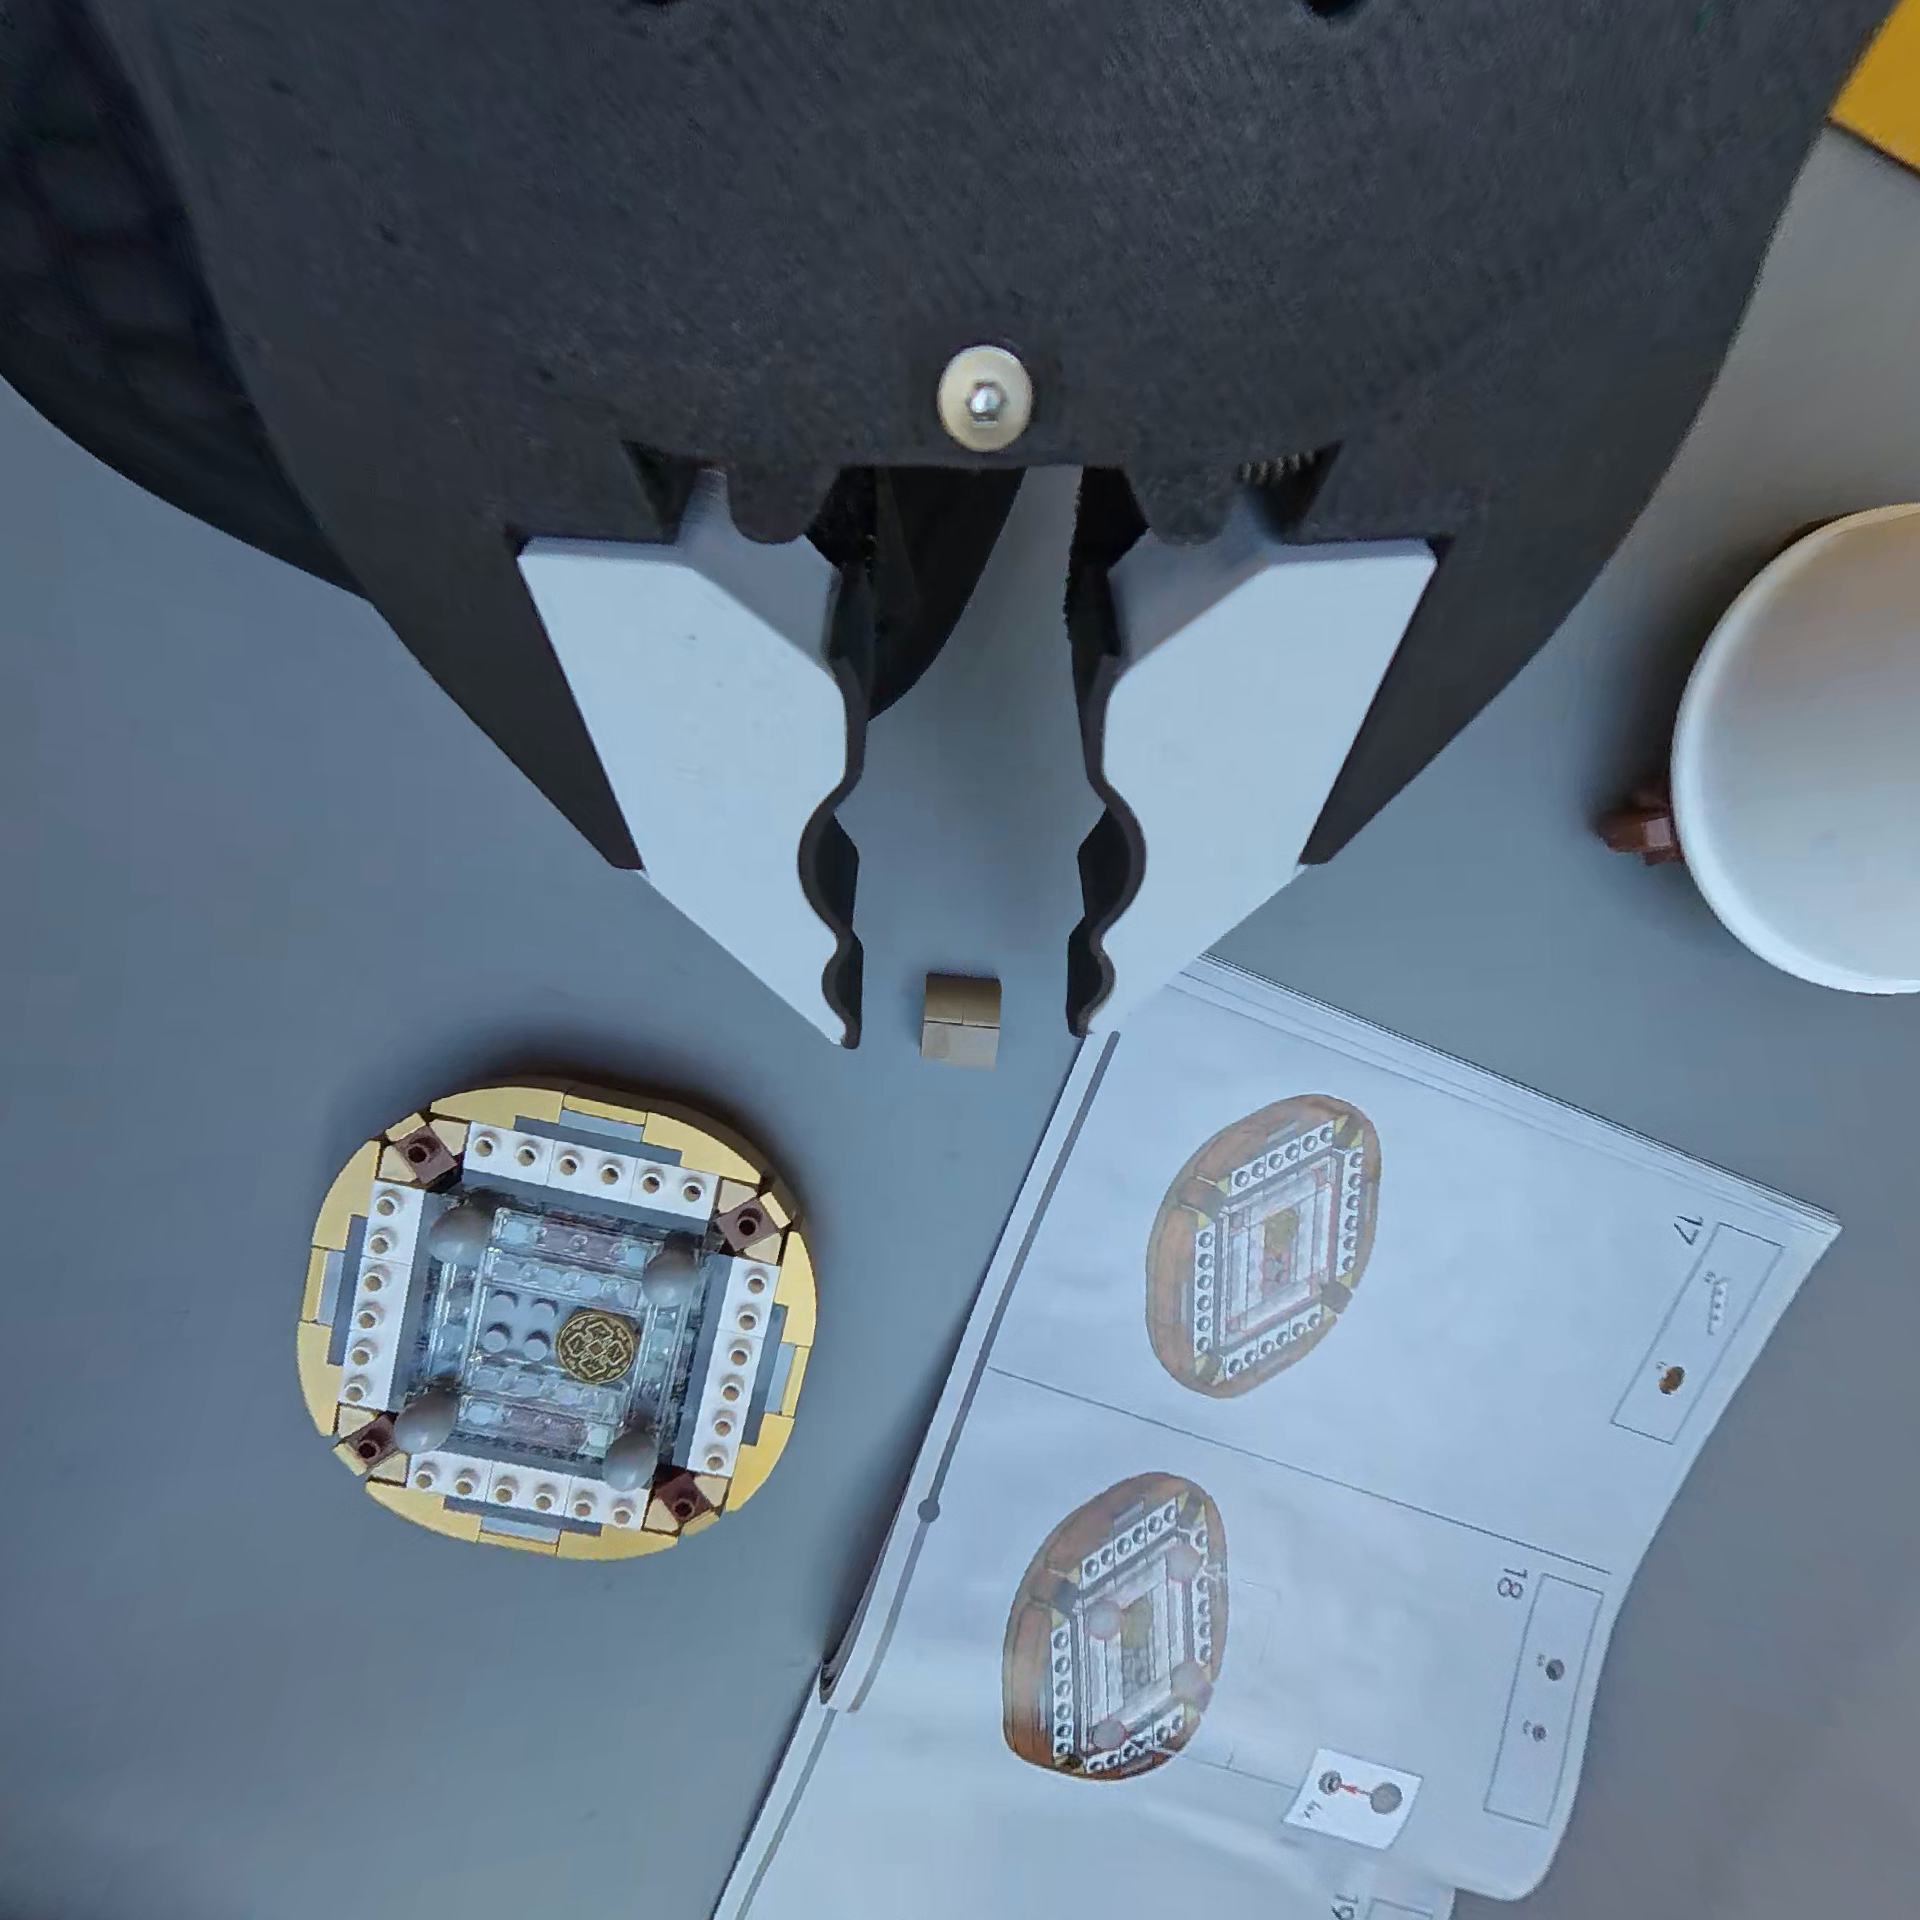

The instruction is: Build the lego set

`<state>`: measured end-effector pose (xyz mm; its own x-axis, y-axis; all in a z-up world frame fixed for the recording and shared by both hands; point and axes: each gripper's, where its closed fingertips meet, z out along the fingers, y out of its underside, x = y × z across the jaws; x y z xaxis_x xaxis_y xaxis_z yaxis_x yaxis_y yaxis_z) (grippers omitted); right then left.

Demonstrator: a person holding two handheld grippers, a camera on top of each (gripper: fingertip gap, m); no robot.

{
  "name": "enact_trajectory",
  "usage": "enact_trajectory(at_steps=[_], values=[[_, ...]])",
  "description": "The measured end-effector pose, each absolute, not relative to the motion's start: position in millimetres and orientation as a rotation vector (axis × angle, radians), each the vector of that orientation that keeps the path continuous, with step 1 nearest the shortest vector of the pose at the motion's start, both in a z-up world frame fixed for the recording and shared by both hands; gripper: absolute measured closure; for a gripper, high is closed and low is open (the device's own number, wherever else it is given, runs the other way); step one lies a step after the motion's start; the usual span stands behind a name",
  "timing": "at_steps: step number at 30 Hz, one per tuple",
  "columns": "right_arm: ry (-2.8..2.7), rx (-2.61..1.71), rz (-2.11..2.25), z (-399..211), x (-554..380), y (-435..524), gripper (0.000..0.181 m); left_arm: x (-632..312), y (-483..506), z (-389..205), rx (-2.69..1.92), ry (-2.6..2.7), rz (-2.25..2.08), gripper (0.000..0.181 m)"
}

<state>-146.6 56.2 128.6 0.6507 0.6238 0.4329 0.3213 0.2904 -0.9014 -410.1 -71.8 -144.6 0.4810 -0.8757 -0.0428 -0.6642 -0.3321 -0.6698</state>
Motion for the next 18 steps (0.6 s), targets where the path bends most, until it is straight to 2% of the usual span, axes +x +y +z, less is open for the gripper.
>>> enact_trajectory(at_steps=[6,9,14,18], values=[[-0.906,-1.314,0.227,127,-144,58,0.1,-412,-70,-161,-2.156,1.295,-0.368,0.143],[-0.911,-1.324,0.221,124,-144,60,0.1,-411,-70,-161,-2.154,1.295,-0.365,0.147],[-0.929,-1.346,0.21,116,-146,64,0.1,-411,-70,-162,-2.163,1.293,-0.38,0.164],[-0.941,-1.352,0.291,110,-159,65,0.1,-410,-70,-162,-2.18,1.292,-0.421,0.162]])
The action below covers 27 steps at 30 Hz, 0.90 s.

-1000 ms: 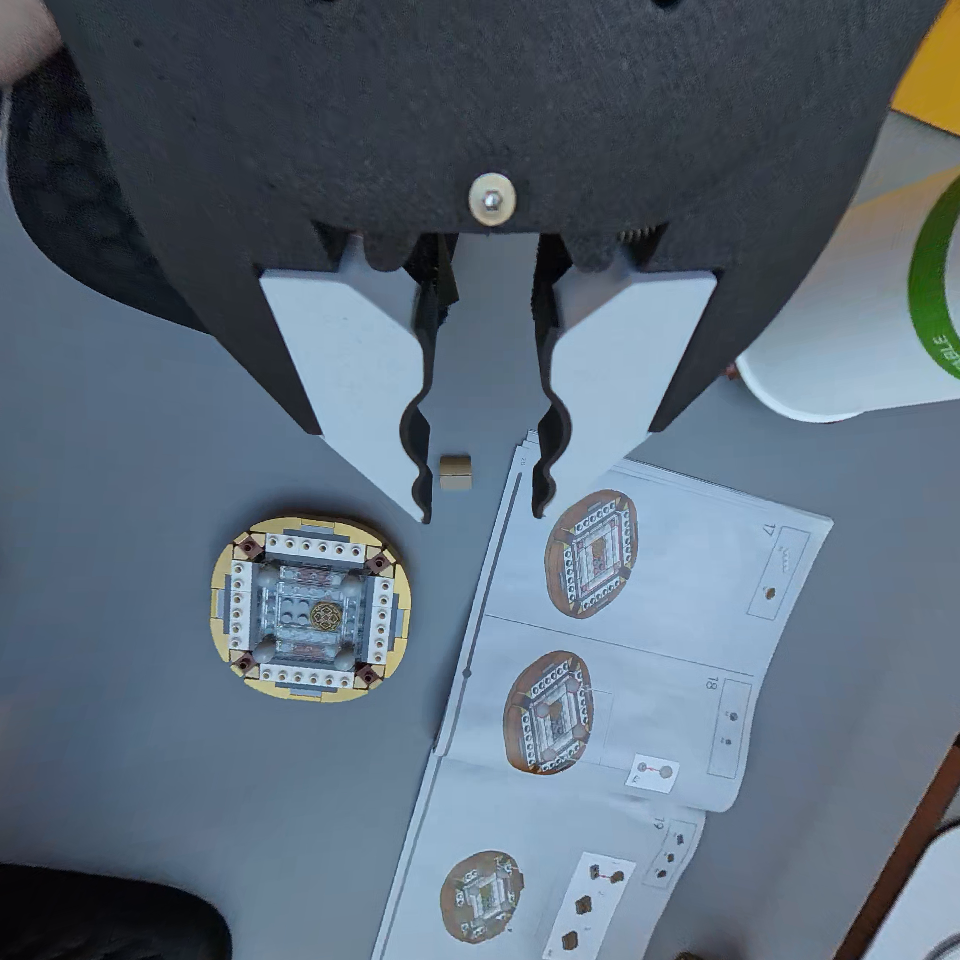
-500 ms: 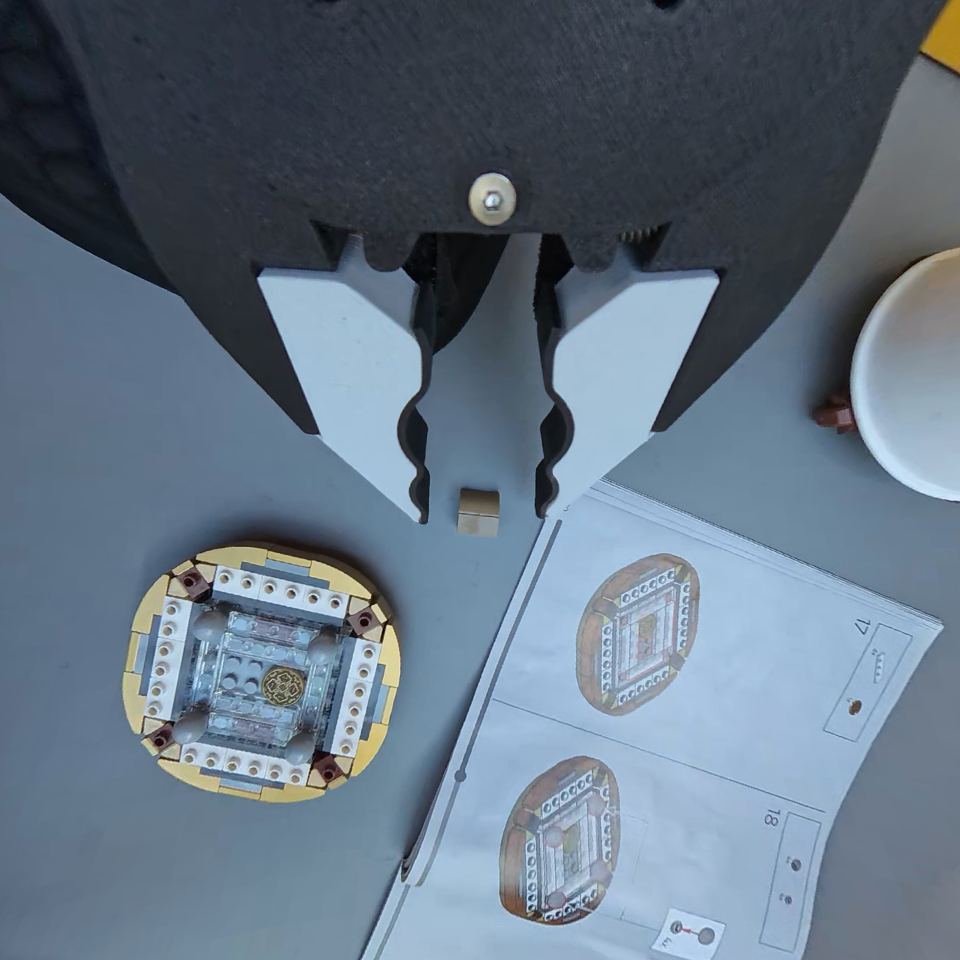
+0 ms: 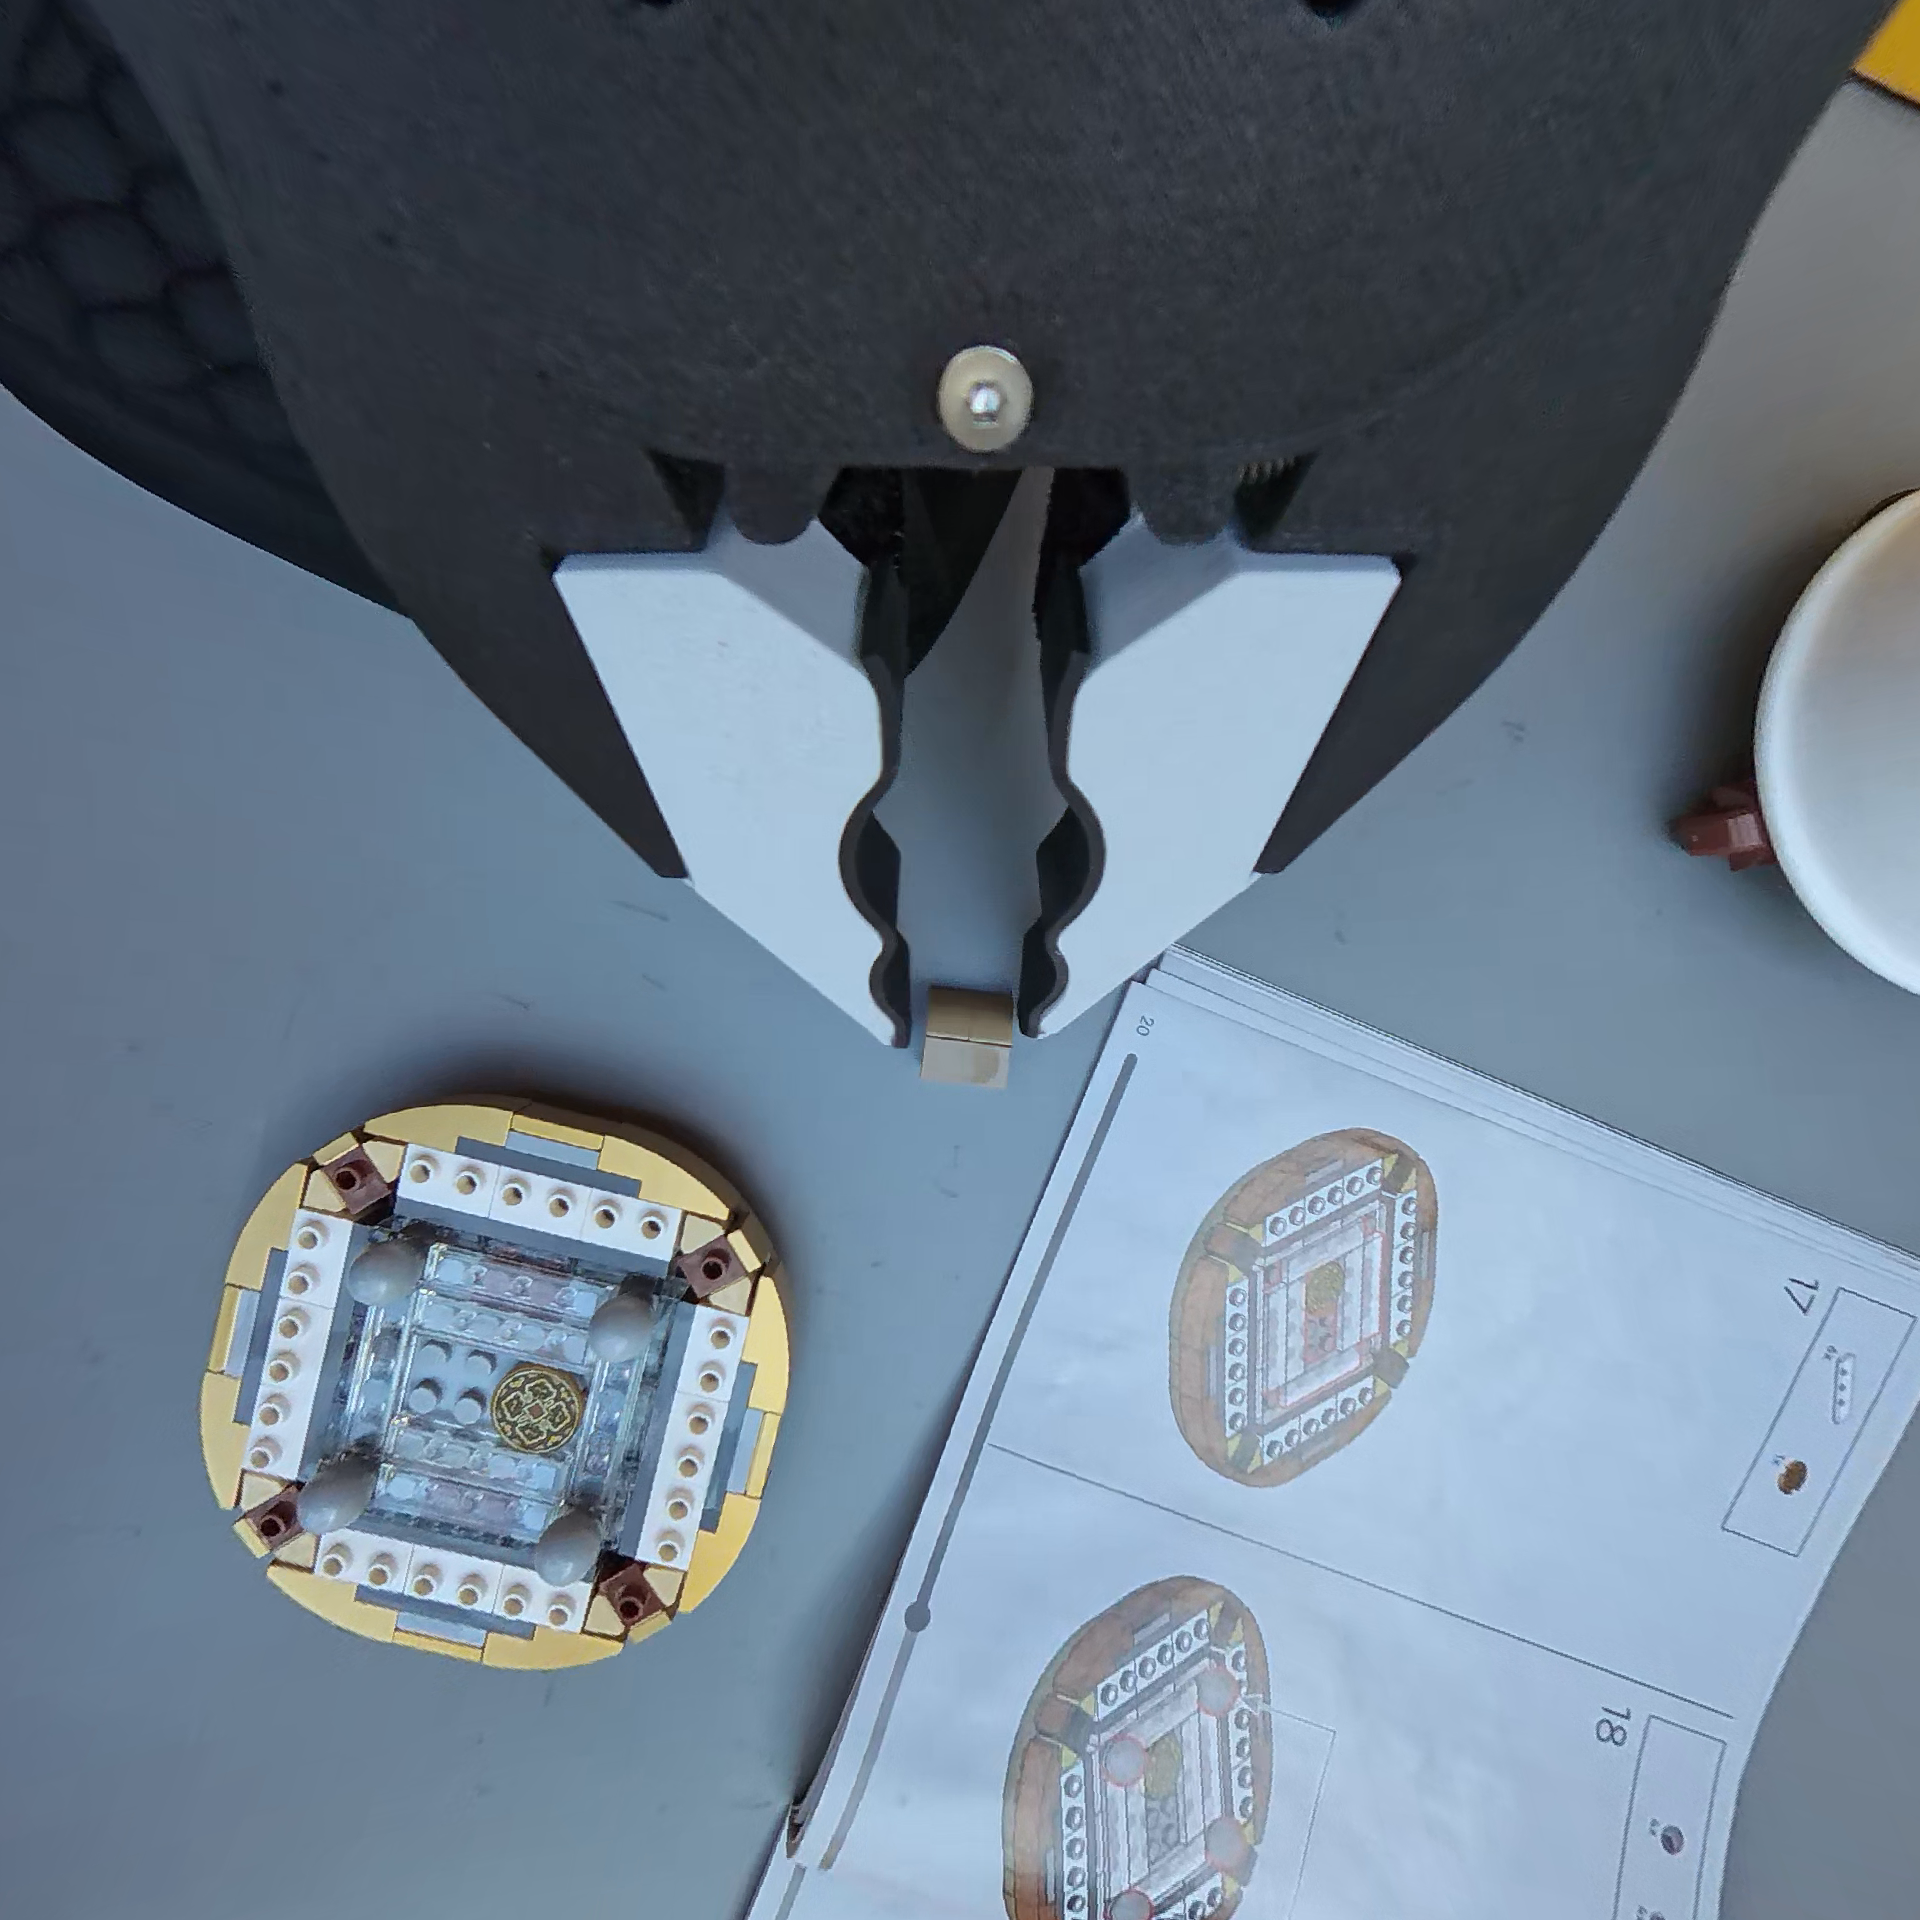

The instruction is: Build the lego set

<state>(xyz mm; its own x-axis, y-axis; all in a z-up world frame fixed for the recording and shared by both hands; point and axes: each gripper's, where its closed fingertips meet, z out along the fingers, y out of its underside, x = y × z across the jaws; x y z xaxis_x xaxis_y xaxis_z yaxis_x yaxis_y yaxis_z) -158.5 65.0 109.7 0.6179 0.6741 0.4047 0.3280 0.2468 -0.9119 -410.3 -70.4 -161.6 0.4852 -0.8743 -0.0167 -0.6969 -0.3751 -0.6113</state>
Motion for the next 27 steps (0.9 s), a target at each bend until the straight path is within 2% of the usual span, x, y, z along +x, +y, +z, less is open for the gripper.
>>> enact_trajectory(at_steps=[4,7,8,12,16,27], values=[[-0.993,-1.365,0.19,102,-160,69,0.1,-408,-72,-161,-2.212,1.27,-0.481,0.151],[-1.011,-1.382,0.18,95,-163,71,0.1,-411,-66,-162,-2.183,1.282,-0.414,0.167],[-1.017,-1.386,0.184,94,-165,71,0.1,-411,-67,-162,-2.177,1.298,-0.405,0.167],[-1.035,-1.382,0.185,91,-170,71,0.1,-411,-69,-162,-2.174,1.313,-0.41,0.166],[-1.062,-1.389,0.155,87,-172,72,0.1,-418,-70,-162,-2.216,1.276,-0.405,0.147],[-1.073,-1.412,0.164,79,-172,77,0.1,-413,-72,-162,-2.181,1.297,-0.409,0.151]])
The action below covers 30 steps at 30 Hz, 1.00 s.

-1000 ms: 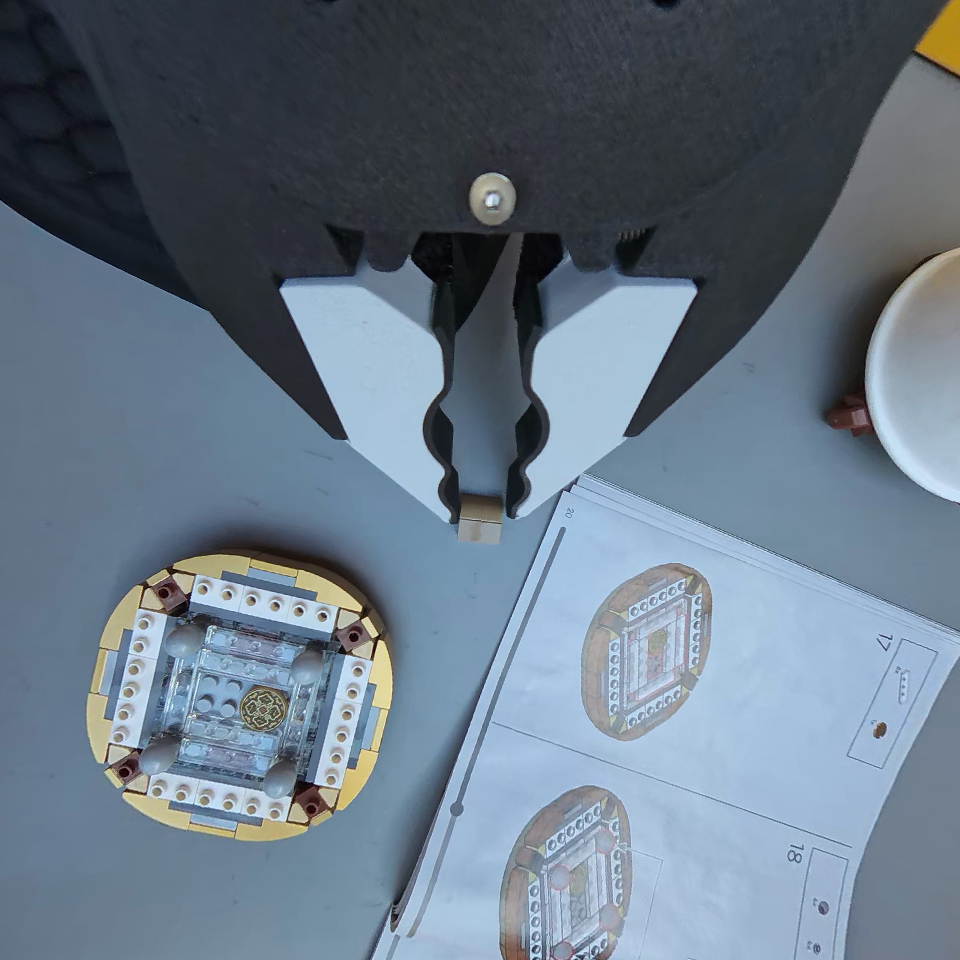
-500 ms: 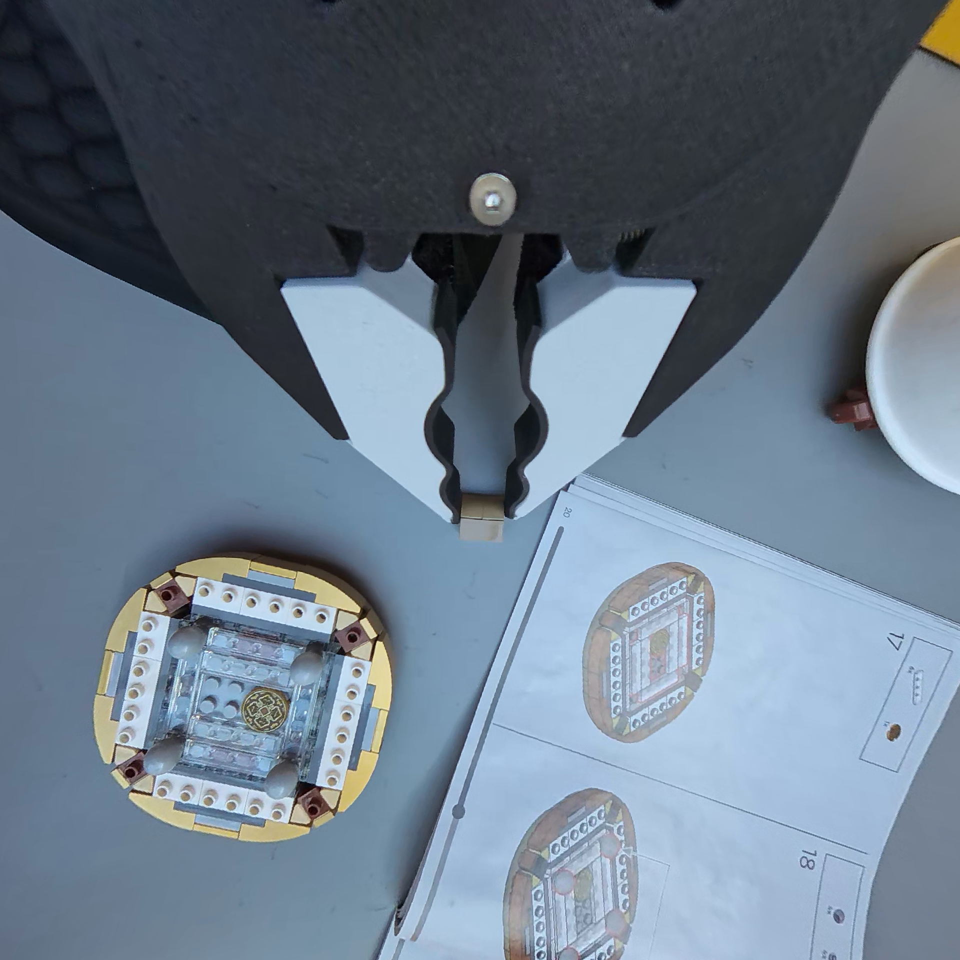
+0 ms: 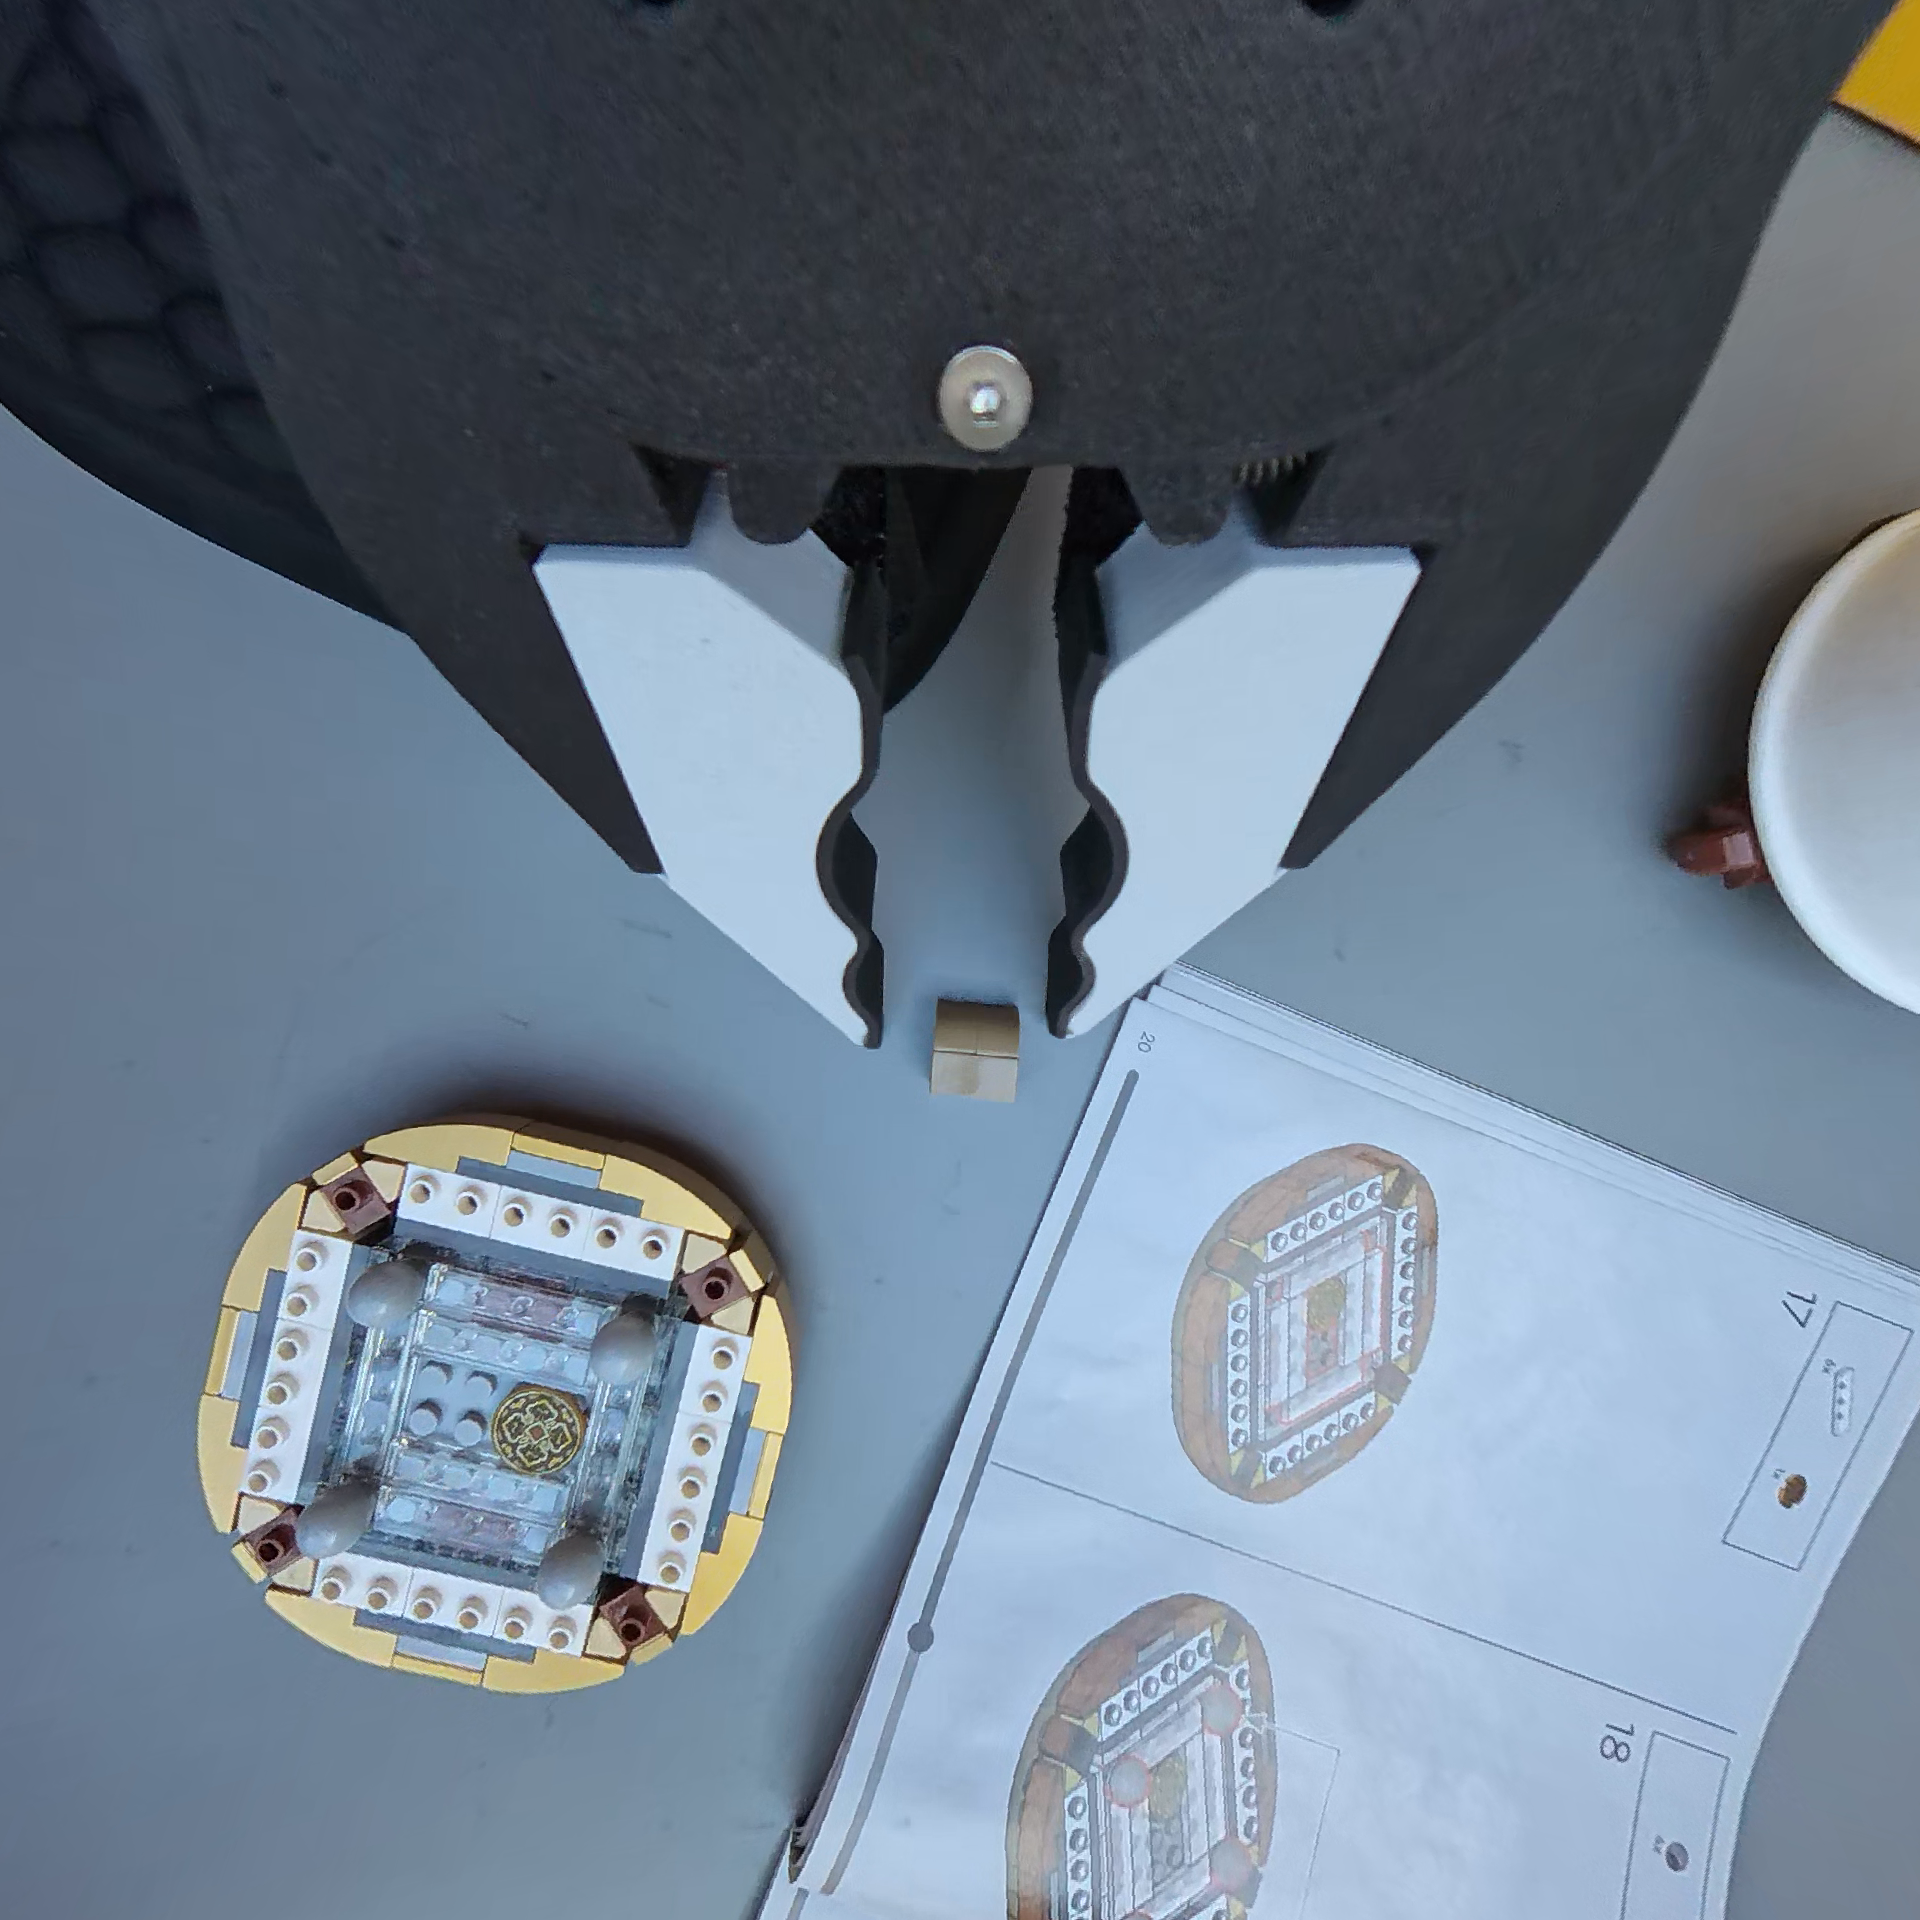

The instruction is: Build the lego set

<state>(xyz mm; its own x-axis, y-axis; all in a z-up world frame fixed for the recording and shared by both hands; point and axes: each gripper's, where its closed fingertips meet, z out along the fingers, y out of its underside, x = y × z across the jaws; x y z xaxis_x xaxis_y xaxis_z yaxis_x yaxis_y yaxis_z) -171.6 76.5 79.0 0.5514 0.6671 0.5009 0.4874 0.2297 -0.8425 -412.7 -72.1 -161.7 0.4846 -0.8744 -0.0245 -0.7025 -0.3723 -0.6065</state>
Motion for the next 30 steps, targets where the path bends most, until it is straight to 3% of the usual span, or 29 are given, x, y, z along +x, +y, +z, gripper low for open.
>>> enact_trajectory(at_steps=[3,9,15,25,30], values=[[-1.094,-1.434,0.155,72,-173,78,0.1,-412,-66,-162,-2.169,1.28,-0.37,0.167],[-0.939,-1.498,0.291,87,-165,79,0.096,-412,-67,-162,-2.158,1.275,-0.37,0.167],[-0.604,-2.072,0.392,56,-134,54,0.095,-411,-70,-161,-2.204,1.184,-0.426,0.167],[-0.997,-2.506,-0.266,-22,-87,-18,0.092,-409,-76,-162,-2.3,1.189,-0.362,0.16],[-0.997,-2.481,-0.241,-17,-76,-22,0.088,-406,-79,-163,-2.311,1.095,-0.336,0.149]])
